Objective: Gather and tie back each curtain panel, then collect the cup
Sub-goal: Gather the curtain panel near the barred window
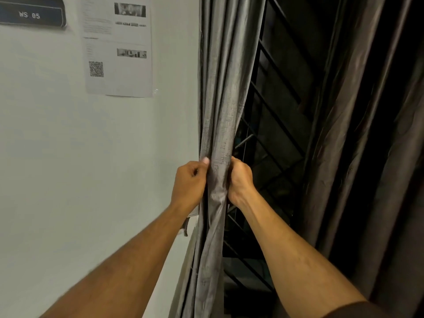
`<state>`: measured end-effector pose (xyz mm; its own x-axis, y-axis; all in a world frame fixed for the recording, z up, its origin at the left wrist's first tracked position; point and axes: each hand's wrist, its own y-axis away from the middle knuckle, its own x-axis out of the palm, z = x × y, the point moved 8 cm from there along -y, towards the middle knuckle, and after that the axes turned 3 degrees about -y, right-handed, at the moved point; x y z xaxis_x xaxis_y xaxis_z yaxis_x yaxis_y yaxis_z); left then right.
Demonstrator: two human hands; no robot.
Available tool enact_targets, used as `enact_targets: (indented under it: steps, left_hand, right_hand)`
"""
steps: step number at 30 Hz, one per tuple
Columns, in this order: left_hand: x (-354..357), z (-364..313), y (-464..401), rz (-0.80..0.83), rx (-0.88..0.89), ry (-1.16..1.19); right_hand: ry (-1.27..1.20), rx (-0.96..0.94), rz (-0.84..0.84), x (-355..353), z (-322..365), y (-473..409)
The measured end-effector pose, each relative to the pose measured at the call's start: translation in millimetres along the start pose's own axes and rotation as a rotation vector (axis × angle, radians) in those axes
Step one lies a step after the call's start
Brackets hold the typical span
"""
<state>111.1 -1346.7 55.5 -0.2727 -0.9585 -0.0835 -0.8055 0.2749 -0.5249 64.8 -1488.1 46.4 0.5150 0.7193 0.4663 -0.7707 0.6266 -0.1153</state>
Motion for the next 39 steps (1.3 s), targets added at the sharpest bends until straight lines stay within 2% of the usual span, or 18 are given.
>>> enact_targets:
  steps: [3, 11, 17, 22, 29, 35, 39]
  left_hand:
    - [4.4, -4.6, -4.0, 0.036, 0.029, 0.004]
    - [15.8, 3.3, -5.2, 0.059, -0.096, 0.185]
    - [21.5, -5.2, -8.2, 0.111, -0.038, 0.135]
    - [17.2, -4.9, -7.8, 0.060, 0.001, 0.023]
    - [17.6, -5.4, -10.5, 0.133, -0.025, 0.111]
    - [18.0, -4.9, -11.1, 0.091, -0.014, 0.075]
    - [23.7, -4.7, -6.8, 0.134, -0.033, 0.120]
  right_hand:
    - [-0.039, 0.048, 0.039, 0.7, -0.4, 0.5]
    - [-0.036, 0.078, 0.061, -5.0, 4.0, 1.0]
    - [0.035, 0.073, 0.067, -7.9, 7.0, 2.0]
    - [0.055, 0.022, 0.076, -9.2, 11.7, 3.2]
    - [0.117, 0.061, 0.121, -2.6, 7.7, 2.5]
    - [0.142, 0.039, 0.199, -0.6, 9.9, 3.1]
    - [0.126, 0.024, 0.214, -2.4, 10.6, 3.3]
